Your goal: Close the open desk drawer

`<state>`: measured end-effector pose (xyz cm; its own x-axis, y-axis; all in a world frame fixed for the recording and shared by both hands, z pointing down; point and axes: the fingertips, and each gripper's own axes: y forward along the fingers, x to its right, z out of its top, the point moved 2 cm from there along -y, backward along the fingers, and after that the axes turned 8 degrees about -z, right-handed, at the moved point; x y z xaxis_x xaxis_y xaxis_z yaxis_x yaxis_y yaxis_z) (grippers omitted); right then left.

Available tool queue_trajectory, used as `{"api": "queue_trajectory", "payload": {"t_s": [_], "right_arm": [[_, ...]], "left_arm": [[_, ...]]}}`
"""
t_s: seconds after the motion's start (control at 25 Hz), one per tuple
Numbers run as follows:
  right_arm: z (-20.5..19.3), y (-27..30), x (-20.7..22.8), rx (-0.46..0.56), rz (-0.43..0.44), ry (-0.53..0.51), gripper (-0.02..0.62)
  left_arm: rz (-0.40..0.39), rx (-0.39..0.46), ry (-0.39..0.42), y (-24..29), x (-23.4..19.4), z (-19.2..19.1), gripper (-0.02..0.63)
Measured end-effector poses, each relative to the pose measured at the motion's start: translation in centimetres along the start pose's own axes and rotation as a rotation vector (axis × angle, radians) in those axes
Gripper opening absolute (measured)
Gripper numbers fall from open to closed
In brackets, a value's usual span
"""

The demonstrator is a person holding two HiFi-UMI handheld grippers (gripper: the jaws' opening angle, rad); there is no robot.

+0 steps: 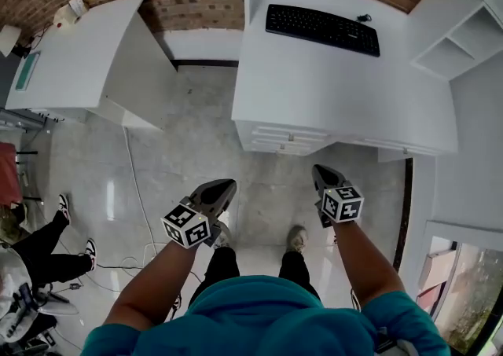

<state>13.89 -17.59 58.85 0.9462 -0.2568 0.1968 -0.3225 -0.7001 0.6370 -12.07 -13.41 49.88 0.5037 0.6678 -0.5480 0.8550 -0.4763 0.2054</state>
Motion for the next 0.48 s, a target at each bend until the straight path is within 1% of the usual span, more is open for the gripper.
{"api": "queue_trajectory", "payload": {"t_s": [0.24, 0.48], "right_arm": [[5.3, -6.7, -1.8, 0.099, 0.054, -0.049, 0.021], [9.9, -13.4, -3.5, 0.196, 0.086, -0.144, 0.021]], "left_arm": [[-0.022, 0.054, 0.062, -0.9, 4.9, 4.2, 0.015], [-0.047, 0.113, 0.132, -2.3, 9.9, 9.3, 0.015]]}}
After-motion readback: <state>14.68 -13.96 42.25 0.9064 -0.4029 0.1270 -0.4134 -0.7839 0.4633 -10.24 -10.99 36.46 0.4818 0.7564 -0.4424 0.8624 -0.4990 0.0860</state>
